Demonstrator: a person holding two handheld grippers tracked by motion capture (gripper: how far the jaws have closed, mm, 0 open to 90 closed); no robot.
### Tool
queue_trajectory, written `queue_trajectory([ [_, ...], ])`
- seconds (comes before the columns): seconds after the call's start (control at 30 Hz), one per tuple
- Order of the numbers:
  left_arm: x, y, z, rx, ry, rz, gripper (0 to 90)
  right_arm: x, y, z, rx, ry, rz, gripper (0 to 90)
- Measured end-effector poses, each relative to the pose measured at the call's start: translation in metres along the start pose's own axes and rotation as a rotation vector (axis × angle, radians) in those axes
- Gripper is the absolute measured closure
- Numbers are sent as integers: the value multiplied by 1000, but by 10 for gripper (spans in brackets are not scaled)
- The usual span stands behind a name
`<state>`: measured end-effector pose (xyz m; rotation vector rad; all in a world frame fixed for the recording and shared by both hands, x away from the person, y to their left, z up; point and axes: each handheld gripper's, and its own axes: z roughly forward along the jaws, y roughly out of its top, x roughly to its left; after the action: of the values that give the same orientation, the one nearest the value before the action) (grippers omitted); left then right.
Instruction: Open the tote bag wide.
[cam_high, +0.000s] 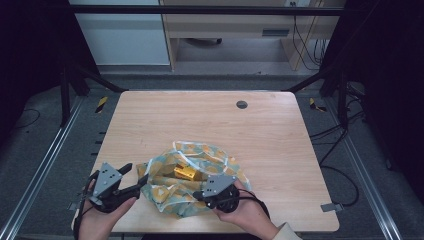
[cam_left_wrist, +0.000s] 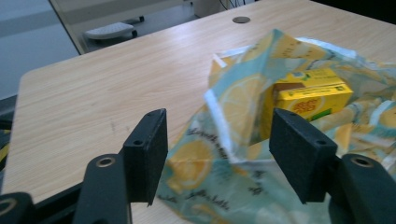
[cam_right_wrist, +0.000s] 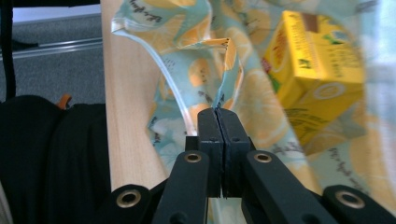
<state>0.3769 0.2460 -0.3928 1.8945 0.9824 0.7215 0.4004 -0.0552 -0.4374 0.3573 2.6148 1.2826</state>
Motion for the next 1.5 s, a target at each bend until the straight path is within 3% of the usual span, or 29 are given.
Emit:
queue_trajectory([
  [0.23, -10, -16, 18, 75, -15, -7, 251, 6, -6, 10, 34, 23, -9, 889],
  [0.43, -15, -30, 28, 133, -16, 41, 207, 9, -8, 15, 51, 22, -24, 854],
  [0.53, -15, -35, 34, 159, -9, 63, 207, 9, -8, 14, 55, 21, -15, 778],
  [0.7, -17, -40, 40, 198, -10, 100, 208, 7, -6, 4, 47, -22, -10, 615],
  [0.87, -18, -46, 46, 234, -5, 133, 207, -1, 1, -15, 12, -54, -6, 523],
  [1.07, -17, -48, 49, 259, -5, 155, 203, -22, 12, -28, 0, -141, -17, 462],
  [1.2, -17, -50, 50, 267, -6, 152, 201, -37, 12, -23, 34, -171, -32, 402],
  [1.27, -17, -50, 50, 268, -8, 153, 201, -41, 7, -16, 61, -147, -40, 360],
  [1.33, -17, -49, 50, 269, -7, 160, 201, -45, 1, -10, 96, -158, -44, 342],
  [1.5, -18, -50, 51, 281, -13, 176, 201, -53, -8, -8, 110, -183, -8, 368],
])
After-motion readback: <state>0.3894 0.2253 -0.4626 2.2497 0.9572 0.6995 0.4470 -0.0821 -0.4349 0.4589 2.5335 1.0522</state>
